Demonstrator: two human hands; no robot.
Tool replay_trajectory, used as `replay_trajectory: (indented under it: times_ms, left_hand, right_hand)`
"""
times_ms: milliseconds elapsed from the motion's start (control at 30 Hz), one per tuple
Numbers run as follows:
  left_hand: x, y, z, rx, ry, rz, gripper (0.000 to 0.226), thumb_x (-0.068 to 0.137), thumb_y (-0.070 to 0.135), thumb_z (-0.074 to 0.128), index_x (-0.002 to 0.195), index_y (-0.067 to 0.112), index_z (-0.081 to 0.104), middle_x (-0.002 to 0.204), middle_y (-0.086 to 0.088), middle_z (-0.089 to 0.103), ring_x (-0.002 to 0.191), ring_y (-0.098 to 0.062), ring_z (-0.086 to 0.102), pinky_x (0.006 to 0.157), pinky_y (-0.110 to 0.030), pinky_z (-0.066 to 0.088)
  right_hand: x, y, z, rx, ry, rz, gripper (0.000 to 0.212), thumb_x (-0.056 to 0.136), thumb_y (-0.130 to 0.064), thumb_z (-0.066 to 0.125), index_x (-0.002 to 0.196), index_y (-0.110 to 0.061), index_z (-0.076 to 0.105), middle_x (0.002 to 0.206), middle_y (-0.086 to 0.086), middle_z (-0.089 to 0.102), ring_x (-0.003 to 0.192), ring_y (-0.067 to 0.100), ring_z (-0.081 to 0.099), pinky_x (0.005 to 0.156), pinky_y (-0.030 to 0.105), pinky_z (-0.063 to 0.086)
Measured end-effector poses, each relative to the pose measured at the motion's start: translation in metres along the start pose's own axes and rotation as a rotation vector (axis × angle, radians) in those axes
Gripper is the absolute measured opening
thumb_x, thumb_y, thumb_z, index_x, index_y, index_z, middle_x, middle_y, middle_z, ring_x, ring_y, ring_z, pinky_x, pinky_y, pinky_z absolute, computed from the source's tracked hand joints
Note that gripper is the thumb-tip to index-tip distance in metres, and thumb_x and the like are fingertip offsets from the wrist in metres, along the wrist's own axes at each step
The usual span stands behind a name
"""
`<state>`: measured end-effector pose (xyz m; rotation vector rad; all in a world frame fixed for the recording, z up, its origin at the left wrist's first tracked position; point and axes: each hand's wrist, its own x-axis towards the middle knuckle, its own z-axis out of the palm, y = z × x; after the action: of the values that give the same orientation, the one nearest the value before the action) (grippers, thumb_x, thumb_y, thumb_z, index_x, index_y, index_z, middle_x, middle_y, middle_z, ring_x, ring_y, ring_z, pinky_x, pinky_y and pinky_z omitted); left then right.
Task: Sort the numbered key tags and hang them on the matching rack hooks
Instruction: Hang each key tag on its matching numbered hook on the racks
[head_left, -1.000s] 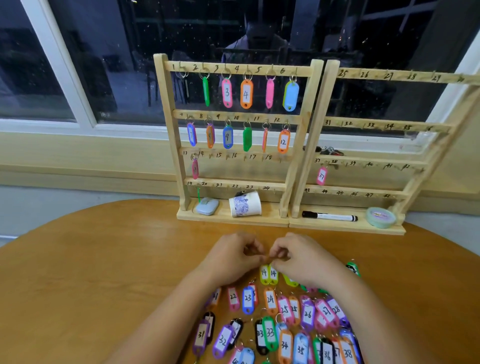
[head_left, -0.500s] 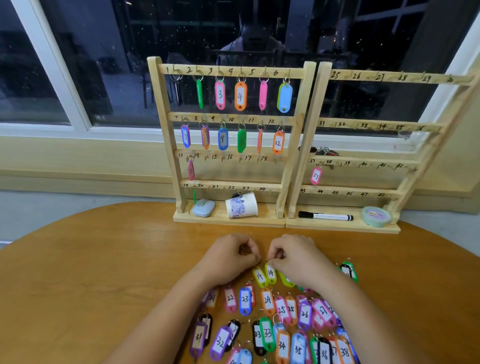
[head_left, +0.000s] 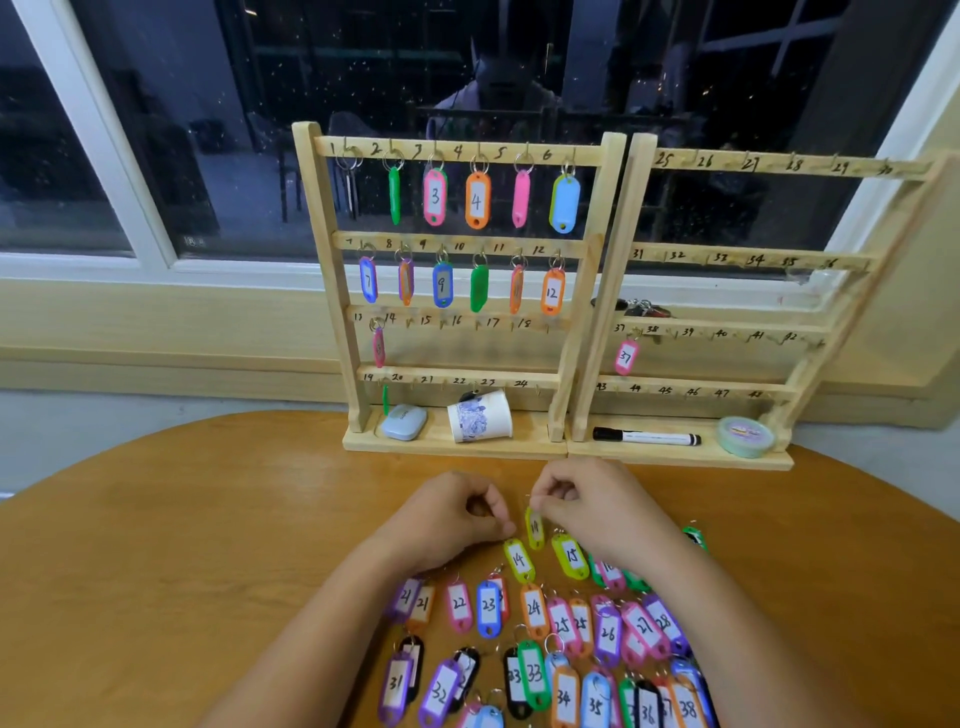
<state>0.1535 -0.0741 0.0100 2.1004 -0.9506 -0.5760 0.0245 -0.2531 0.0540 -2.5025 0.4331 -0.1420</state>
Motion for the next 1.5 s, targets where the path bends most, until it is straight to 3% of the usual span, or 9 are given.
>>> replay_trajectory:
  times_ms: [233, 400, 500, 667, 867, 1033, 1300, 1400, 1500]
  left_hand:
    - [0.0, -0.007, -0.007, -0.253, 0.089, 0.023, 0.012, 0.097, 0.027, 0.08, 0.091, 0.023, 0.07, 0.085, -0.001, 0.074, 0.078, -0.003, 0.062, 0.078, -0.02, 0.049]
    - [-0.002, -0.006, -0.017, -0.332, 0.142, -0.01, 0.015, 0.094, 0.034, 0.082, 0.094, 0.021, 0.075, 0.096, -0.015, 0.076, 0.077, -0.009, 0.059, 0.077, -0.03, 0.048]
    - [-0.005, -0.005, -0.027, -0.381, 0.197, -0.023, 0.014, 0.095, 0.034, 0.081, 0.094, 0.022, 0.074, 0.088, -0.011, 0.075, 0.075, -0.014, 0.061, 0.075, -0.035, 0.049]
    - [-0.008, -0.005, -0.044, -0.407, 0.35, -0.002, 0.011, 0.099, 0.028, 0.077, 0.091, 0.022, 0.073, 0.09, -0.005, 0.074, 0.076, -0.009, 0.062, 0.077, -0.038, 0.051]
    - [-0.011, -0.003, -0.056, -0.44, 0.405, 0.062, 0.014, 0.098, 0.026, 0.079, 0.094, 0.014, 0.072, 0.084, 0.001, 0.067, 0.074, -0.008, 0.058, 0.077, -0.034, 0.048]
    - [-0.012, -0.003, -0.061, -0.449, 0.433, 0.067, 0.015, 0.097, 0.031, 0.079, 0.091, 0.019, 0.072, 0.083, -0.005, 0.069, 0.073, -0.013, 0.056, 0.073, -0.04, 0.048]
    - [-0.012, 0.004, -0.074, -0.444, 0.62, 0.103, 0.017, 0.094, 0.03, 0.082, 0.088, 0.017, 0.073, 0.069, 0.003, 0.065, 0.067, -0.008, 0.054, 0.066, -0.027, 0.043]
    - [-0.013, 0.012, -0.074, -0.475, 0.69, 0.121, 0.017, 0.093, 0.03, 0.084, 0.087, 0.017, 0.074, 0.08, -0.015, 0.07, 0.07, -0.011, 0.054, 0.068, -0.031, 0.044]
    - [-0.01, 0.016, -0.073, -0.472, 0.714, 0.126, 0.017, 0.092, 0.031, 0.085, 0.086, 0.019, 0.075, 0.083, -0.015, 0.072, 0.073, -0.013, 0.055, 0.071, -0.034, 0.043]
  right_hand:
    - [0.021, -0.038, -0.008, 0.158, 0.168, -0.103, 0.013, 0.095, -0.031, 0.073, 0.082, -0.031, 0.074, 0.073, 0.004, 0.068, 0.067, 0.016, 0.061, 0.068, 0.035, 0.052]
    - [0.055, -0.084, -0.017, 0.259, 0.268, -0.17, 0.013, 0.098, -0.028, 0.072, 0.085, -0.03, 0.077, 0.065, -0.006, 0.07, 0.065, 0.005, 0.066, 0.068, 0.029, 0.055]
    - [0.075, -0.107, -0.018, 0.308, 0.313, -0.206, 0.015, 0.099, -0.028, 0.072, 0.085, -0.027, 0.077, 0.066, -0.003, 0.072, 0.071, 0.013, 0.071, 0.074, 0.035, 0.06]
    - [0.103, -0.136, -0.017, 0.292, 0.367, -0.213, 0.018, 0.099, -0.029, 0.069, 0.082, -0.029, 0.074, 0.057, -0.006, 0.07, 0.055, 0.009, 0.066, 0.06, 0.028, 0.052]
    - [0.12, -0.153, -0.014, 0.158, 0.389, -0.193, 0.024, 0.1, -0.024, 0.062, 0.079, -0.028, 0.074, 0.059, -0.007, 0.071, 0.059, 0.011, 0.068, 0.07, 0.033, 0.061]
    - [0.124, -0.151, -0.013, 0.103, 0.369, -0.191, 0.026, 0.098, -0.024, 0.06, 0.077, -0.029, 0.073, 0.063, -0.006, 0.071, 0.062, 0.015, 0.07, 0.073, 0.037, 0.063]
    - [0.082, -0.105, -0.028, 0.316, 0.382, -0.254, 0.017, 0.101, -0.022, 0.062, 0.102, -0.034, 0.074, 0.067, 0.003, 0.071, 0.06, 0.021, 0.069, 0.067, 0.042, 0.062]
    - [0.06, -0.078, -0.035, 0.342, 0.311, -0.2, 0.013, 0.103, -0.024, 0.065, 0.101, -0.034, 0.074, 0.071, -0.003, 0.074, 0.055, 0.016, 0.066, 0.064, 0.036, 0.058]
    - [0.039, -0.049, -0.036, 0.333, 0.204, -0.133, 0.014, 0.102, -0.023, 0.067, 0.094, -0.031, 0.075, 0.072, -0.004, 0.075, 0.052, 0.014, 0.064, 0.063, 0.037, 0.057]
